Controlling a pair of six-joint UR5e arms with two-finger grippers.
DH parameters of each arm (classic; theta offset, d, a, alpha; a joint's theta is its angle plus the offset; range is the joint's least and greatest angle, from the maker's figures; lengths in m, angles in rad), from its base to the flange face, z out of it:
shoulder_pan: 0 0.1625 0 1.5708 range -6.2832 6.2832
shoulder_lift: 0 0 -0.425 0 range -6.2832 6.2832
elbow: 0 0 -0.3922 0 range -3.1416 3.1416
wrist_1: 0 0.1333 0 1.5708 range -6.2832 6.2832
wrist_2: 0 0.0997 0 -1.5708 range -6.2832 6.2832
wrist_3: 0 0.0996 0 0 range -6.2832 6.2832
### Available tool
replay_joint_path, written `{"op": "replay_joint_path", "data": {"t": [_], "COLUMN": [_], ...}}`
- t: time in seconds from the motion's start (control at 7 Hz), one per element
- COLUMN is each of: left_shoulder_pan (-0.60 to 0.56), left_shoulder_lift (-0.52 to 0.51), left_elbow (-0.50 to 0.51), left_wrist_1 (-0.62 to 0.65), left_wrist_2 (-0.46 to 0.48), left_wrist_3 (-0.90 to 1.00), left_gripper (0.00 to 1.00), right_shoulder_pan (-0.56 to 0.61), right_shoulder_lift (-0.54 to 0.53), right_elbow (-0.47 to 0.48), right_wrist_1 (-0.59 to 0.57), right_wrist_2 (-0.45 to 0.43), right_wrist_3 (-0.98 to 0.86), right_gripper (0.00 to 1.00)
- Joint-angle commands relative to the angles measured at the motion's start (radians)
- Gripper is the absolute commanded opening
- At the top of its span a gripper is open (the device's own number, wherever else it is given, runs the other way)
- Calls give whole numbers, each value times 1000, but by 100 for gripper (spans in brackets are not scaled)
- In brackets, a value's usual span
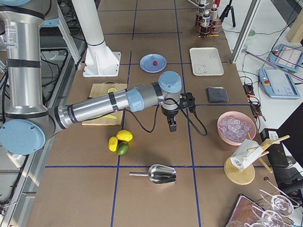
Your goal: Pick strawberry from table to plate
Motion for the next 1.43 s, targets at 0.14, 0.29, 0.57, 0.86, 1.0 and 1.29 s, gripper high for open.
{"op": "replay_joint_path", "data": {"t": [0.14,0.29,0.57,0.86,1.0,1.29], "left_shoulder_pan": [-114,-113,-114,-113,-114,-111], "left_shoulder_lift": [47,44,51,60,63,57], "left_elbow": [28,2,-13,1,-4,-4], "left_wrist_1": [246,248,228,153,134,136], "left_wrist_2": [-141,-140,-134,-137,-140,-148], "left_wrist_3": [68,-64,-89,-57,-58,-58], "left_gripper": [100,100,100,100,100,100], "right_shoulder_pan": [80,79,79,76,76,76], "right_shoulder_lift": [-11,-11,-9,-6,-8,-11], "right_elbow": [-49,-56,-72,-72,-66,-64], "right_wrist_1": [-109,-110,-99,-100,-102,-97], "right_wrist_2": [-7,-2,-10,-2,6,6], "right_wrist_3": [-211,-206,-208,-205,-205,-206], "right_gripper": [100,100,100,100,100,100]}}
